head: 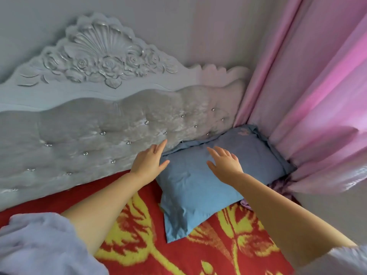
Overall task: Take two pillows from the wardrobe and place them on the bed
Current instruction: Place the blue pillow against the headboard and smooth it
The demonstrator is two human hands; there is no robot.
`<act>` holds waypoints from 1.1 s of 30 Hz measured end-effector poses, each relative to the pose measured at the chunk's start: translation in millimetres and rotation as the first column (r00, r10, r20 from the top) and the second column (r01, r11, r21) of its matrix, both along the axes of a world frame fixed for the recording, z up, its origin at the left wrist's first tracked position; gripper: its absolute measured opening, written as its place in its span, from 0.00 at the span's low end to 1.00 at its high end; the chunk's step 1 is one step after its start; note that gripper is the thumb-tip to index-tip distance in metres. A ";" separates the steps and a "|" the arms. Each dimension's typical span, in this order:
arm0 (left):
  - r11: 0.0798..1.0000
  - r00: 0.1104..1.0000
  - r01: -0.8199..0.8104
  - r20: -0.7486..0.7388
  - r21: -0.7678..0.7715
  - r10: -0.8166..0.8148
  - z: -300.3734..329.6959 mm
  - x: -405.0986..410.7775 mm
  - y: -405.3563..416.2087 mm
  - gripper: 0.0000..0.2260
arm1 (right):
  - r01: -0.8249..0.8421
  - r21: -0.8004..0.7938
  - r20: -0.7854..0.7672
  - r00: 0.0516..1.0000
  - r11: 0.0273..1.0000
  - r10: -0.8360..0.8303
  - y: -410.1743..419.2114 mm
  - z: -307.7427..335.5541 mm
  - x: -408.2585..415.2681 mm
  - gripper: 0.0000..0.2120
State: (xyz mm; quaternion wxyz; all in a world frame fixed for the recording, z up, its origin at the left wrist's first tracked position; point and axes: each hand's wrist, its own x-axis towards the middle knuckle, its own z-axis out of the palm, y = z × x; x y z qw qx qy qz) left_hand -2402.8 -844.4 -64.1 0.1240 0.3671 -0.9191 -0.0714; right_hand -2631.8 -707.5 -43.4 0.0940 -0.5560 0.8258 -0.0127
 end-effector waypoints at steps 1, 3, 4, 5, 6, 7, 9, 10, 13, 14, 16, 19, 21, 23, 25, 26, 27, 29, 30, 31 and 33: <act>1.000 1.000 0.020 0.001 -0.004 -0.020 -0.3 9.2 -3.4 0.31 | 0.006 0.011 -0.009 1.000 1.000 -0.006 -0.6 -0.3 13.6 0.26; 0.998 0.998 0.065 0.008 0.021 -0.065 -2.2 20.5 -4.4 0.31 | 0.034 0.008 -0.003 0.999 0.999 -0.034 1.6 0.8 36.0 0.26; 0.994 0.996 0.092 0.015 0.052 -0.093 -3.9 22.1 -2.5 0.31 | 0.061 -0.004 0.009 0.998 0.998 -0.061 5.2 1.6 44.9 0.26; 0.989 0.992 0.121 0.021 0.081 -0.123 -5.5 21.3 0.4 0.31 | 0.087 -0.021 0.016 0.996 0.996 -0.087 10.7 1.4 52.5 0.26; 0.983 0.987 0.151 0.037 0.108 -0.156 -5.9 18.3 5.3 0.31 | 0.111 -0.036 0.021 0.994 0.993 -0.111 18.0 0.5 59.1 0.26; 0.974 0.978 0.188 0.062 0.128 -0.197 -5.0 13.3 12.1 0.32 | 0.135 -0.046 0.026 0.991 0.990 -0.134 27.5 -0.1 64.2 0.26; 0.954 0.951 0.274 0.115 0.124 -0.288 -0.8 -1.8 28.0 0.32 | 0.194 -0.062 0.022 0.981 0.979 -0.192 49.6 -1.2 69.2 0.26; 0.943 0.937 0.312 0.126 0.118 -0.326 2.8 -10.7 36.1 0.32 | 0.223 -0.070 0.019 0.975 0.972 -0.223 61.2 -1.2 69.6 0.26; 0.912 0.905 0.401 0.115 0.084 -0.409 16.0 -33.8 62.8 0.31 | 0.303 -0.087 0.021 0.953 0.949 -0.302 97.6 2.4 69.4 0.26; 0.906 0.899 0.418 0.110 0.070 -0.423 18.7 -38.9 72.2 0.31 | 0.327 -0.094 0.027 0.945 0.940 -0.326 109.8 4.6 70.0 0.26; 0.904 0.897 0.424 0.108 0.060 -0.428 18.1 -43.7 92.1 0.31 | 0.347 -0.115 0.031 0.938 0.931 -0.346 133.8 8.9 71.5 0.26; 0.907 0.892 0.416 0.163 0.066 -0.421 7.1 -46.7 126.5 0.30 | 0.344 -0.150 0.010 0.938 0.927 -0.346 177.1 10.2 71.2 0.26; 0.916 0.899 0.393 0.175 0.083 -0.402 3.5 -48.6 155.1 0.29 | 0.361 -0.139 0.001 0.931 0.922 -0.365 211.0 7.8 71.5 0.26; 0.921 0.910 0.376 0.148 0.107 -0.388 5.4 -45.0 187.5 0.28 | 0.365 -0.085 0.006 0.931 0.927 -0.366 241.8 6.7 77.7 0.26; 0.926 0.922 0.369 0.090 0.085 -0.376 5.5 -35.3 214.9 0.28 | 0.326 -0.032 -0.012 0.945 0.945 -0.327 262.9 6.2 85.3 0.25; 0.933 0.932 0.352 0.062 0.080 -0.357 7.3 -27.6 224.0 0.27 | 0.291 -0.006 -0.019 0.957 0.957 -0.291 268.5 7.7 88.7 0.25; 0.943 0.945 0.322 0.035 0.082 -0.326 9.4 -17.9 229.5 0.28 | 0.250 0.013 -0.024 0.968 0.968 -0.250 271.1 10.4 91.5 0.25; 0.967 0.969 0.246 0.017 0.069 -0.247 10.8 5.8 232.4 0.28 | 0.166 0.028 -0.047 0.985 0.986 -0.164 267.5 16.1 95.9 0.25; 0.978 0.979 0.200 0.018 0.065 -0.201 10.7 18.9 231.0 0.28 | 0.125 0.029 -0.056 0.991 0.992 -0.123 261.8 19.4 99.1 0.25; 0.987 0.989 0.146 0.011 0.071 -0.147 10.7 32.7 228.7 0.28 | 0.083 0.038 -0.063 0.995 0.996 -0.080 254.3 22.7 103.8 0.26; 0.995 0.999 0.043 -0.016 0.088 -0.042 9.5 60.4 224.6 0.28 | -0.011 0.062 -0.071 0.997 0.998 0.016 235.5 26.2 119.9 0.26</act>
